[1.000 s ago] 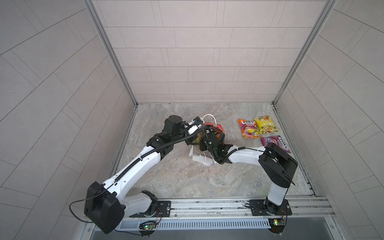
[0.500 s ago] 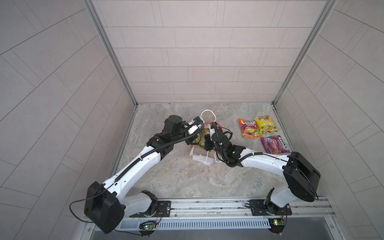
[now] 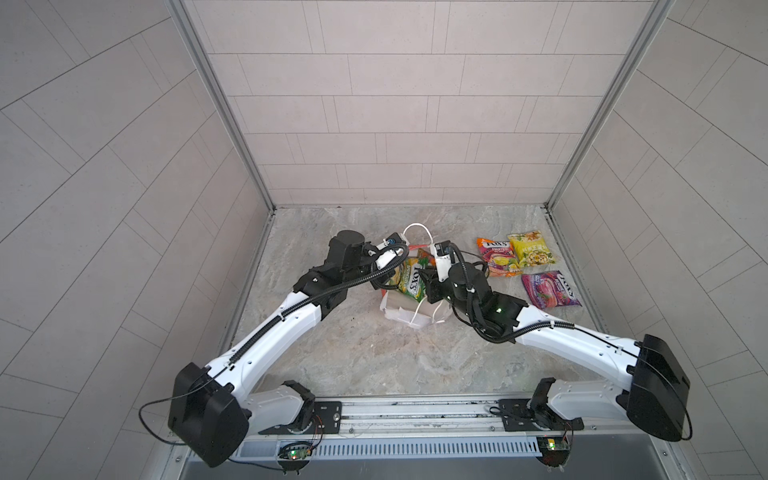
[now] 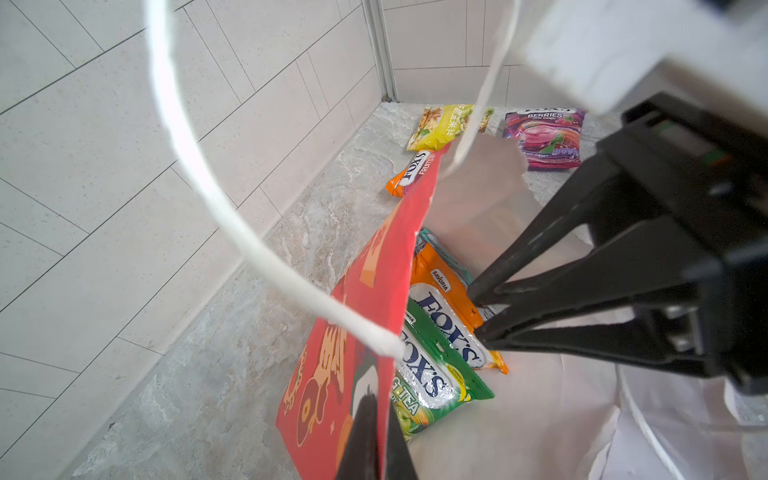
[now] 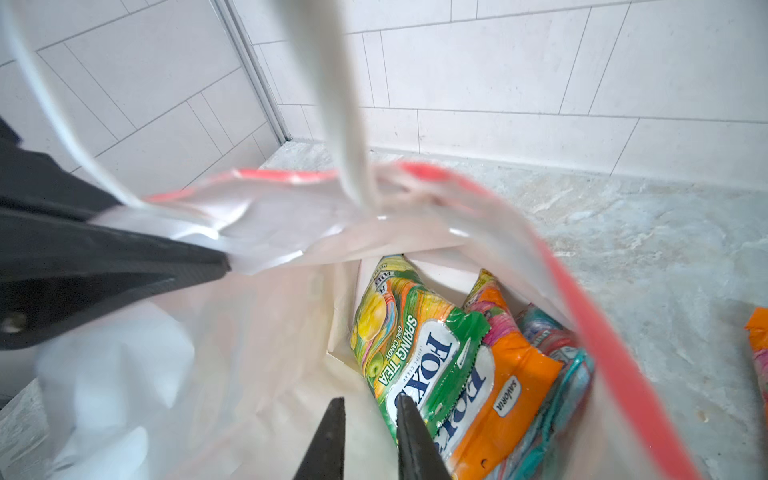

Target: Take the snacks out of the paper bag

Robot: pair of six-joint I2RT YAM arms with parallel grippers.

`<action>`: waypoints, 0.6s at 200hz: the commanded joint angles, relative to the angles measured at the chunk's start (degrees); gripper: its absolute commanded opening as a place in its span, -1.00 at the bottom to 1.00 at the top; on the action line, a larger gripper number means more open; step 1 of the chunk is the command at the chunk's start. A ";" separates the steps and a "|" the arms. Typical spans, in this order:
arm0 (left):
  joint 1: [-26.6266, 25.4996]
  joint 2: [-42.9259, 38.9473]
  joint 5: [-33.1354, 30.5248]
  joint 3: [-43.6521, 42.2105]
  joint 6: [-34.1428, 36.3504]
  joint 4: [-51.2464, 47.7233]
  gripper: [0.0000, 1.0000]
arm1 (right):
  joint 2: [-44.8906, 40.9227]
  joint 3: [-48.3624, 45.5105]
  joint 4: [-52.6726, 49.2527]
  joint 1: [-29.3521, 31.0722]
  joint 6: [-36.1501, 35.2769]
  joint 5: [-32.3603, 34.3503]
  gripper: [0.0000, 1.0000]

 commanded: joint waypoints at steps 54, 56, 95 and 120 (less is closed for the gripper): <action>-0.06 -0.41 0.94 -0.31 -0.23 1.99 -1.00 | 5.09 4.81 -3.61 5.12 -5.10 8.45 -0.81; -0.06 -0.41 0.91 -0.31 -0.21 1.96 -1.00 | 5.38 4.94 -3.48 5.21 -4.90 8.78 -0.81; -0.12 -0.64 1.00 -0.27 -0.29 1.84 -1.00 | 13.70 4.49 2.96 6.06 -2.85 11.79 -0.81; -0.08 -0.81 0.82 -0.37 -0.27 1.76 -1.00 | 18.12 4.30 4.75 5.81 -1.29 13.50 -0.79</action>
